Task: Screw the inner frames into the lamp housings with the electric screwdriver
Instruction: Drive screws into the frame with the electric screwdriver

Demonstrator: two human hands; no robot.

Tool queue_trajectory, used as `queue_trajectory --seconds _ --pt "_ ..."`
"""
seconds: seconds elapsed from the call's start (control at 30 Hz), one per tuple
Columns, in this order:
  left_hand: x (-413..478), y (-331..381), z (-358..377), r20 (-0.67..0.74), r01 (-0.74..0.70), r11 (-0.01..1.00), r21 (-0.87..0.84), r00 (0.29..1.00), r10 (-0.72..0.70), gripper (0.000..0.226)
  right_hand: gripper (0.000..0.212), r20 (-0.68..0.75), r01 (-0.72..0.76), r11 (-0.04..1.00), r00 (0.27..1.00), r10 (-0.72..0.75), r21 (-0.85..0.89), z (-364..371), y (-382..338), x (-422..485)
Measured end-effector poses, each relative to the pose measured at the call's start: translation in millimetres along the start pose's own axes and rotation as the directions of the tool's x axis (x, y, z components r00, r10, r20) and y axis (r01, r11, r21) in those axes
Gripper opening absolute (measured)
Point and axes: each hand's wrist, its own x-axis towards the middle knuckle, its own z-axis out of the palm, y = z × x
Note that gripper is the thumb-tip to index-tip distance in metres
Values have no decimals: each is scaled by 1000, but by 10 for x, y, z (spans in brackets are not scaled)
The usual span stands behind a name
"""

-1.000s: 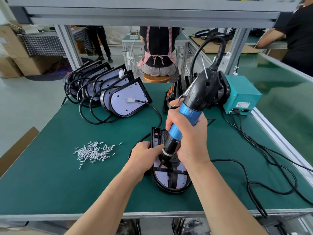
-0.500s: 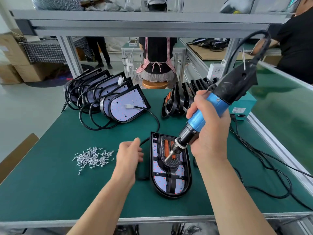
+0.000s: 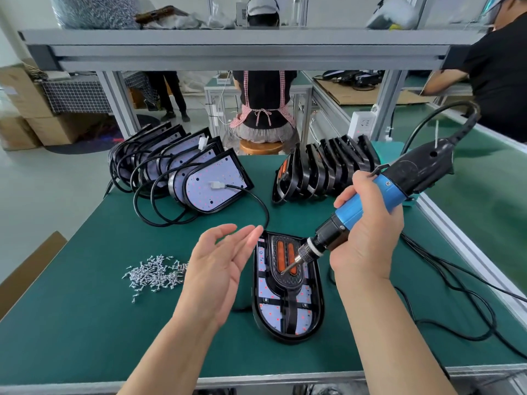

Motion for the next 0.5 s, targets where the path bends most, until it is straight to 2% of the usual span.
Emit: queue_trajectory --seconds 0.13,0.23,0.3,0.4,0.5 --pt "-24 33 54 29 95 995 -41 995 -94 22 18 -32 10 1000 999 -9 16 -19 -43 39" --pt "-19 77 50 82 168 982 -85 984 -161 36 18 -48 10 1000 999 -9 22 -26 -82 66" --pt "-28 64 60 119 167 985 -51 980 -160 42 17 -49 43 999 998 -42 20 -58 -116 84" --pt "-52 0 71 164 153 988 29 974 -156 39 12 62 211 967 977 -204 -143 -107 -166 82" --pt "-66 -56 66 194 143 980 136 967 -168 31 15 76 223 966 974 -214 -128 -83 -230 99"
